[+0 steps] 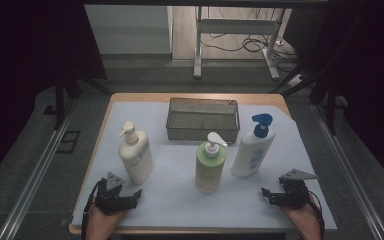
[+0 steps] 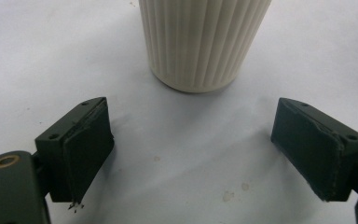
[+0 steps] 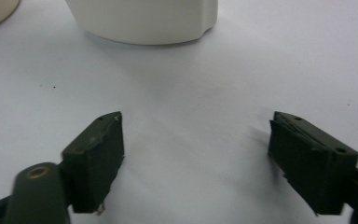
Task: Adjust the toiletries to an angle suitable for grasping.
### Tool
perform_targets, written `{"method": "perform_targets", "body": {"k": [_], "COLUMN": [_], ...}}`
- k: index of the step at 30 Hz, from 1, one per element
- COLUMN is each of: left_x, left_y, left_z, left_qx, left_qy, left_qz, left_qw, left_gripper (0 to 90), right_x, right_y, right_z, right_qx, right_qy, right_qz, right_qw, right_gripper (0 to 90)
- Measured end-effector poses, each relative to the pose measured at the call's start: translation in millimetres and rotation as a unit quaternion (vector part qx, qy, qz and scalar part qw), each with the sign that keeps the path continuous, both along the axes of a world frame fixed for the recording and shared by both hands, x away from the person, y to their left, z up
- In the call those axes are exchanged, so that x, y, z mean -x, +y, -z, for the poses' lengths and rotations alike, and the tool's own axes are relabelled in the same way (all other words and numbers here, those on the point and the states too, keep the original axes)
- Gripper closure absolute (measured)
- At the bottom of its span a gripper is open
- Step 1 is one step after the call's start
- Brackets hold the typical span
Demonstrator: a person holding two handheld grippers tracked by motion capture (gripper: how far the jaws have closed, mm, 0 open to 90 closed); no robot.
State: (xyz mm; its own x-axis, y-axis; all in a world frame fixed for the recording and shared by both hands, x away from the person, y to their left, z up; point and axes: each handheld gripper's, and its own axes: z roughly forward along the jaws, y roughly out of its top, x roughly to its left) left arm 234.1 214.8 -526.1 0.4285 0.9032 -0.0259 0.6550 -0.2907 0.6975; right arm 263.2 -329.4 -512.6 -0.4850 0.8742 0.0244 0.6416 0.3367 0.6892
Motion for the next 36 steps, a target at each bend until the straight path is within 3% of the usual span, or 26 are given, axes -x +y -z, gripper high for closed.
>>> {"method": "perform_targets", "body": {"k": [10, 11, 14, 17, 20, 25, 30, 36], "left_x": [0.0, 0.0, 0.0, 0.1, 0.1, 0.2, 0.3, 0.4], "left_y": [0.0, 0.0, 0.0, 0.0, -0.1, -0.1, 0.1, 0.2], "left_z": [0.0, 0.0, 0.1, 0.1, 0.1, 0.2, 0.2, 0.3], "left_qx": [0.000, 0.000, 0.000, 0.000, 0.000, 0.000, 0.000, 0.001], "left_qy": [0.000, 0.000, 0.000, -0.001, -0.001, -0.001, -0.002, -0.001], "left_qz": [0.000, 0.000, 0.000, 0.000, -0.001, -0.001, -0.001, -0.001], "left_qw": [1.0000, 1.0000, 1.0000, 1.0000, 1.0000, 1.0000, 1.0000, 1.0000], "left_gripper": [12.0, 12.1, 12.1, 12.1, 12.1, 12.1, 12.1, 12.2], "right_x": [-0.5, -1.4, -2.2, -3.9, -6.7, -10.7, -17.9, -23.1], "right_y": [1.5, 2.1, 2.9, 3.7, 3.1, 2.9, 7.6, 10.8], "right_z": [-8.2, -9.6, -10.3, -10.6, -12.7, -15.1, -16.7, -16.8], "right_qx": [0.003, -0.004, -0.009, -0.005, -0.013, -0.024, -0.027, -0.027], "right_qy": [-0.009, -0.009, -0.005, -0.004, -0.011, -0.018, -0.023, -0.026], "right_qz": [-0.006, -0.005, -0.007, -0.013, -0.017, -0.015, -0.010, -0.006], "right_qw": [0.9999, 0.9999, 0.9999, 0.9999, 0.9997, 0.9994, 0.9993, 0.9993], "right_gripper": [39.8, 44.5, 47.9, 55.2, 68.8, 80.5, 88.7, 89.2]}}
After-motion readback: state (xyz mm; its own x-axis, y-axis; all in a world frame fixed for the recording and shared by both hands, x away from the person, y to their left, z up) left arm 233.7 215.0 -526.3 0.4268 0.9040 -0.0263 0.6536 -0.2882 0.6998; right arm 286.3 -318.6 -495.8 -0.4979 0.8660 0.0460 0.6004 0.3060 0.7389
